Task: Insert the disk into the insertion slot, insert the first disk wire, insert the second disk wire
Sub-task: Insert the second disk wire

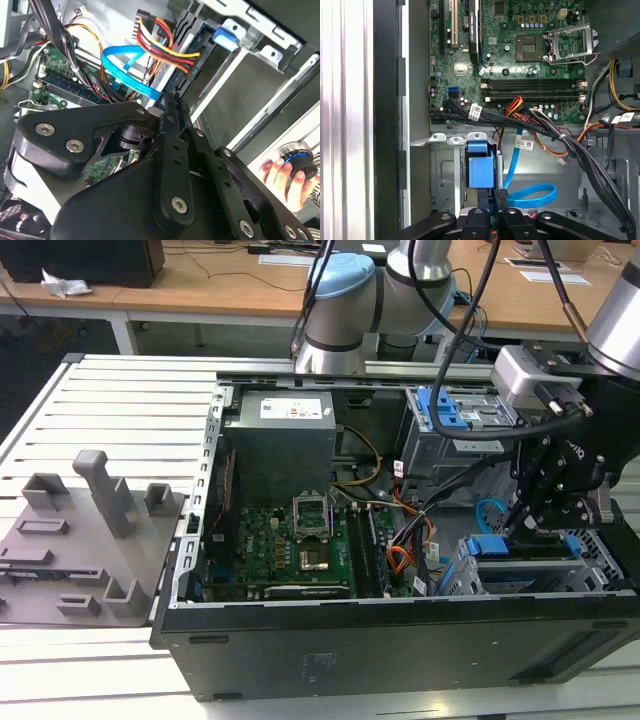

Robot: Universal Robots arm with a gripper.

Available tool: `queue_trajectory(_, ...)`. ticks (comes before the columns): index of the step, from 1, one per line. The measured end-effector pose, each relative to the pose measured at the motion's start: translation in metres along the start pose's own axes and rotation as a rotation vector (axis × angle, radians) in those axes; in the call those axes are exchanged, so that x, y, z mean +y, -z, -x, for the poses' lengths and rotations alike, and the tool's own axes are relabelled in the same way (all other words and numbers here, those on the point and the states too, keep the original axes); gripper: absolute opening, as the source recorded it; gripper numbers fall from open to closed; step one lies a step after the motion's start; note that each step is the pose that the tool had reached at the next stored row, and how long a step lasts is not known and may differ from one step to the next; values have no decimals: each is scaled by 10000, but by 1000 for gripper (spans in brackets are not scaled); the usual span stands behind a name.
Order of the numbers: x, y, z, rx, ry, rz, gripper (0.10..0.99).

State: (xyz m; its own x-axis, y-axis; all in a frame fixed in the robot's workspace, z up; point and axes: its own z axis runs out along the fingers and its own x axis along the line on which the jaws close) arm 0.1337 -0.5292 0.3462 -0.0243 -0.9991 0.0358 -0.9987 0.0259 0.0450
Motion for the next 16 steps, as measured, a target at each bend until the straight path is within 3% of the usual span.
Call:
queue_trajectory(7,-113,-33,5,-11,0,13,165)
queue_trajectory(16,-138,-91,7,-3,0,13,165)
